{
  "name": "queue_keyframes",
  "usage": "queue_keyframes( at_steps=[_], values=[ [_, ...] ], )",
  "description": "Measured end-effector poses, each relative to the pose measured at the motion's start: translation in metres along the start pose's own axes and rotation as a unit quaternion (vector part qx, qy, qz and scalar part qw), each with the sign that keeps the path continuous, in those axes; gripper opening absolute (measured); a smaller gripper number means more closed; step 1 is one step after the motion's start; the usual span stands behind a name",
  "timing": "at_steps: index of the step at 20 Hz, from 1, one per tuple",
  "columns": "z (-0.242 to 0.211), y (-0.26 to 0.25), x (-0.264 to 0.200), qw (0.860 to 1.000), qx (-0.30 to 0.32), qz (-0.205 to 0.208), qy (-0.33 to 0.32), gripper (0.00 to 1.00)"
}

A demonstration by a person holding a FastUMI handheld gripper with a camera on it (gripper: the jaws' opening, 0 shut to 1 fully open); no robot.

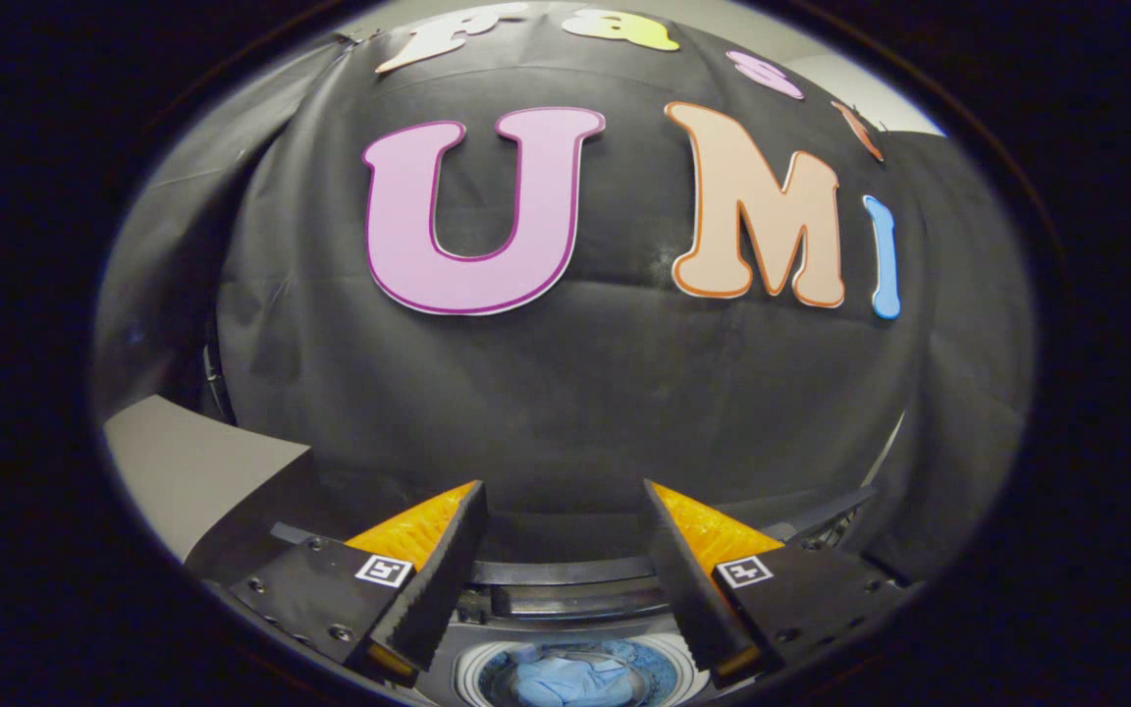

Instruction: Put the clothes into the washing machine and then close the washing machine lid.

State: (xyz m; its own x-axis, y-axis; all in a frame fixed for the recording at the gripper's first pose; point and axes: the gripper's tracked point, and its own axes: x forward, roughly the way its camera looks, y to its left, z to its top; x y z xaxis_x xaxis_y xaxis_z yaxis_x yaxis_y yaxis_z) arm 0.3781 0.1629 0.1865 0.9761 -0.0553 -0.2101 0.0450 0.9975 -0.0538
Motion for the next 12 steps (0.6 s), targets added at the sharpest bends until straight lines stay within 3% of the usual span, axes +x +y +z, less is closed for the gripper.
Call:
queue_keyframes(
  at_steps=[6,12],
  values=[
    [-0.018,-0.001,-0.023,0.999,-0.003,0.015,0.031,0.97],
    [-0.027,-0.003,-0.038,1.0,-0.002,0.024,0.011,0.97]
  ],
)
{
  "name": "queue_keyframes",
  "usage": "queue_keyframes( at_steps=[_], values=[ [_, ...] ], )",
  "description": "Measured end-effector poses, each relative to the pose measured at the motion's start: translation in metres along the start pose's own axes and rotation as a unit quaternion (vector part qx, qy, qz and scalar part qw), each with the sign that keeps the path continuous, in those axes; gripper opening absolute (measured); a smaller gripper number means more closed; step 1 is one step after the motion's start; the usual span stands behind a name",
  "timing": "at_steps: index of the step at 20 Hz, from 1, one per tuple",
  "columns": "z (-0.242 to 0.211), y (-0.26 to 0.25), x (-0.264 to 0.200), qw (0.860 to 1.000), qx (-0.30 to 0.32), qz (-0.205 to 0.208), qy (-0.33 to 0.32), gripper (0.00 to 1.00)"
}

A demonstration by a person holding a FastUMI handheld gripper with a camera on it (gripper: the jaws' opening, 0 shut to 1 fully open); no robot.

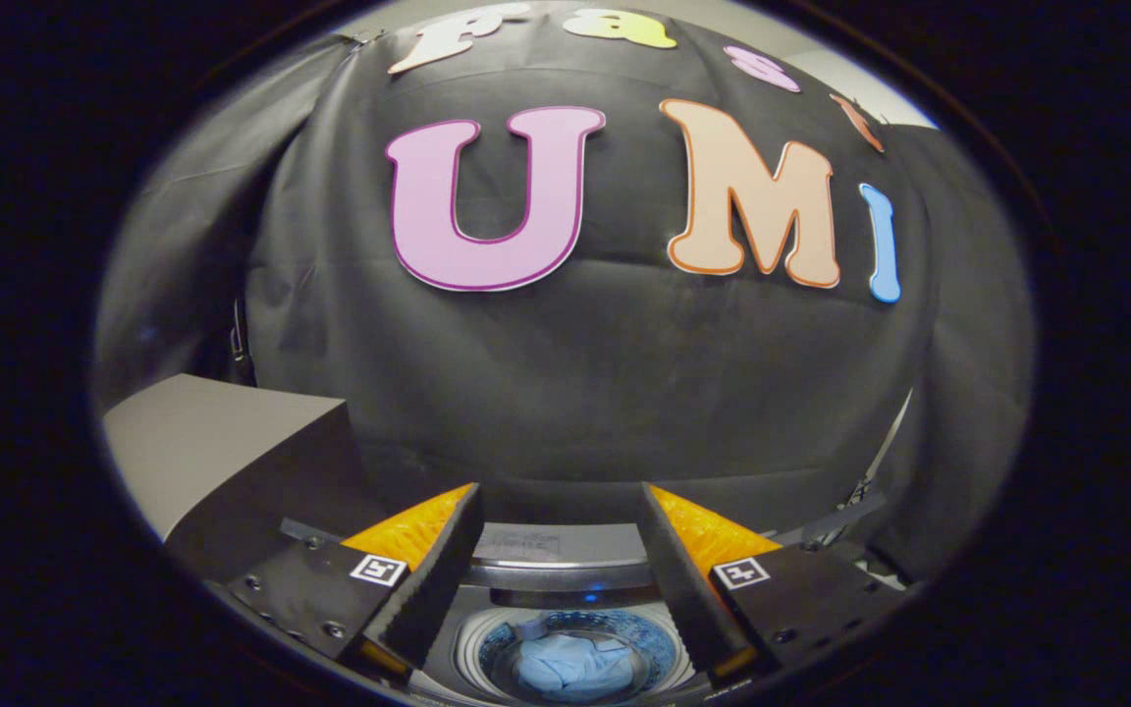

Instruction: Put the clothes into the washing machine and then close the washing machine lid.

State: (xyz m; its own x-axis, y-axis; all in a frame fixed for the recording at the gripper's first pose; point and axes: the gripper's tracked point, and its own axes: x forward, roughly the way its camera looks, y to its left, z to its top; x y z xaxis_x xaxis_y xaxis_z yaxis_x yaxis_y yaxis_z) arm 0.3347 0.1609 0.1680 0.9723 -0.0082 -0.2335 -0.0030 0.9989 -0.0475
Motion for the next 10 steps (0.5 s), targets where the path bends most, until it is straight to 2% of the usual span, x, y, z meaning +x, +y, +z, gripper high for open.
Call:
queue_keyframes(
  at_steps=[5,10],
  values=[
    [-0.016,-0.017,-0.006,1.0,-0.009,-0.026,0.013,0.98],
    [-0.017,-0.027,-0.021,1.0,-0.009,-0.019,-0.009,0.97]
  ],
)
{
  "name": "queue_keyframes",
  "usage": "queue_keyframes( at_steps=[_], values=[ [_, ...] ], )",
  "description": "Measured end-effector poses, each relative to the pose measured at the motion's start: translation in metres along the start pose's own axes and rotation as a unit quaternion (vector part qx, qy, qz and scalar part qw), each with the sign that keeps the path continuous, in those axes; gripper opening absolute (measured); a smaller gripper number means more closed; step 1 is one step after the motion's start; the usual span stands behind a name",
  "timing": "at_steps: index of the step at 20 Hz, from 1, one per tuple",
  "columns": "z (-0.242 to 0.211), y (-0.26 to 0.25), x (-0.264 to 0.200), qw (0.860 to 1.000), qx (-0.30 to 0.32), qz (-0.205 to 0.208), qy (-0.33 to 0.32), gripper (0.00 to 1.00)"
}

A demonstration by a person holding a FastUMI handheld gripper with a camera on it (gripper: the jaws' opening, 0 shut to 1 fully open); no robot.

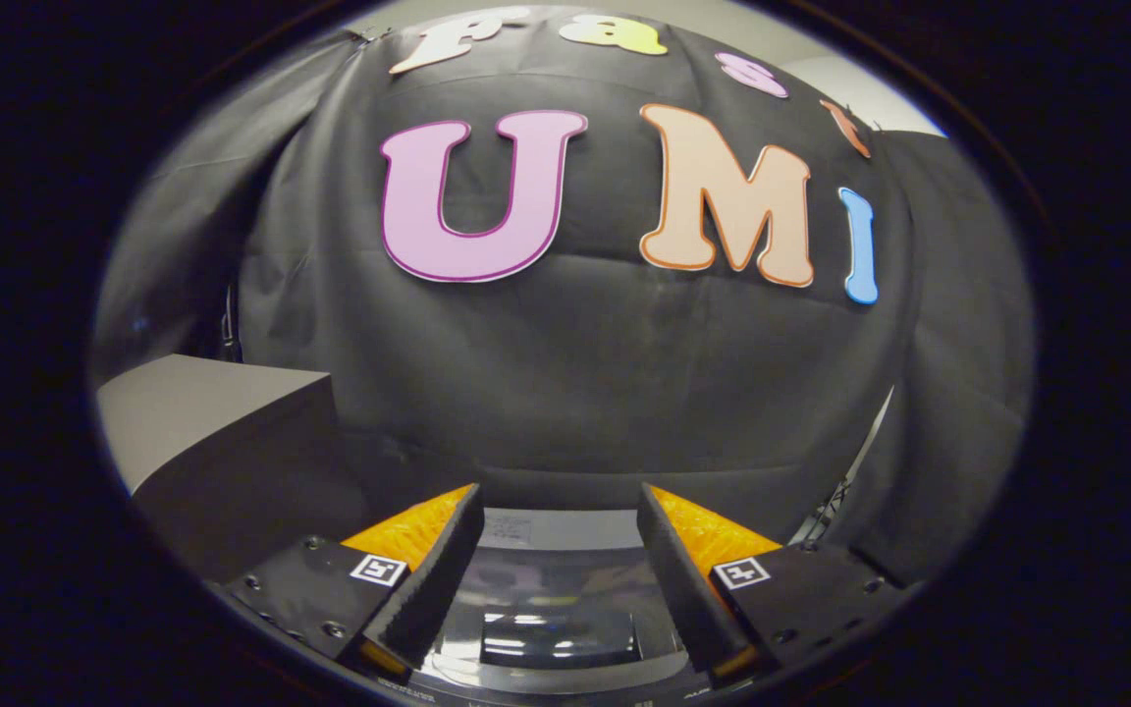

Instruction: Put the clothes into the washing machine and then close the washing machine lid.

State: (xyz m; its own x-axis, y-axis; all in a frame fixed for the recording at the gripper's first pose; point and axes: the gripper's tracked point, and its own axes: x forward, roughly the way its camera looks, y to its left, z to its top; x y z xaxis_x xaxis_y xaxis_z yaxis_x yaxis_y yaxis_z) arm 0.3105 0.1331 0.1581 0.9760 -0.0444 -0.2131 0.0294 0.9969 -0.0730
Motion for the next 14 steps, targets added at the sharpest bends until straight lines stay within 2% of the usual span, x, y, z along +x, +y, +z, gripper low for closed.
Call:
queue_keyframes(
  at_steps=[8,14],
  values=[
    [-0.003,-0.02,-0.026,0.998,0.001,0.039,-0.039,0.98],
    [-0.011,-0.045,-0.065,0.993,0.012,0.061,-0.101,0.97]
  ],
)
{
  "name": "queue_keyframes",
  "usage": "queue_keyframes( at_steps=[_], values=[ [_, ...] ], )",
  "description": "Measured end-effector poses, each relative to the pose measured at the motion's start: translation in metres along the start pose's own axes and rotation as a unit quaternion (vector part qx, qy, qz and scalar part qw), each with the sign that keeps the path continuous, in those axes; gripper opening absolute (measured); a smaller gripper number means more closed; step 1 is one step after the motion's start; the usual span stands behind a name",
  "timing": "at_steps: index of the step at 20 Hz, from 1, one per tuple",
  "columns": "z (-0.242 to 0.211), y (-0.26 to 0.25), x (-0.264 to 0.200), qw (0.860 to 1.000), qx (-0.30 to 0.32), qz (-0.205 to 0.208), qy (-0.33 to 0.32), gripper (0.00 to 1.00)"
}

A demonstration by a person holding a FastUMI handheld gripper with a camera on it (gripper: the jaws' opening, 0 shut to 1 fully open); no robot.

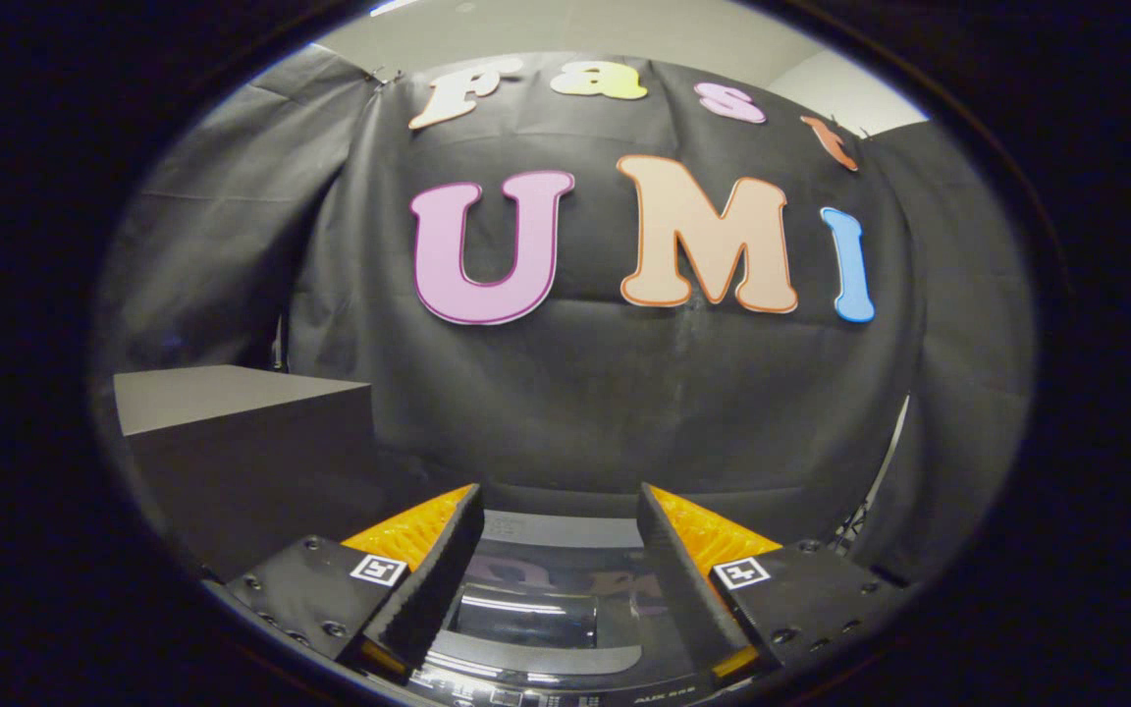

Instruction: Put the clothes into the washing machine and then close the washing machine lid.

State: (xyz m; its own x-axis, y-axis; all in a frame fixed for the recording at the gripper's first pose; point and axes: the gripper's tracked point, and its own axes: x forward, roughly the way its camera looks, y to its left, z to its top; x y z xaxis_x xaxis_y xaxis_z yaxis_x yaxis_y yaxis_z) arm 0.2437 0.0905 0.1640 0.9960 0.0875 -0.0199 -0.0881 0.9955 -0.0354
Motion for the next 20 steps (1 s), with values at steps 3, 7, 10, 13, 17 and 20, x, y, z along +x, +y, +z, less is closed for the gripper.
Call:
queue_keyframes(
  at_steps=[3,7,10,13,17,20],
  values=[
    [0.0,-0.012,-0.025,0.999,-0.01,0.01,-0.034,0.97],
    [-0.033,-0.038,-0.065,0.999,-0.027,0.005,-0.03,0.98],
    [-0.056,-0.043,-0.095,0.999,0.001,0.017,-0.047,0.98],
    [-0.083,-0.059,-0.12,0.999,0.021,0.009,-0.042,0.97],
    [-0.114,-0.068,-0.15,0.998,0.051,0.003,-0.022,0.96],
    [-0.127,-0.073,-0.167,0.999,0.05,-0.007,-0.021,0.96]
  ],
)
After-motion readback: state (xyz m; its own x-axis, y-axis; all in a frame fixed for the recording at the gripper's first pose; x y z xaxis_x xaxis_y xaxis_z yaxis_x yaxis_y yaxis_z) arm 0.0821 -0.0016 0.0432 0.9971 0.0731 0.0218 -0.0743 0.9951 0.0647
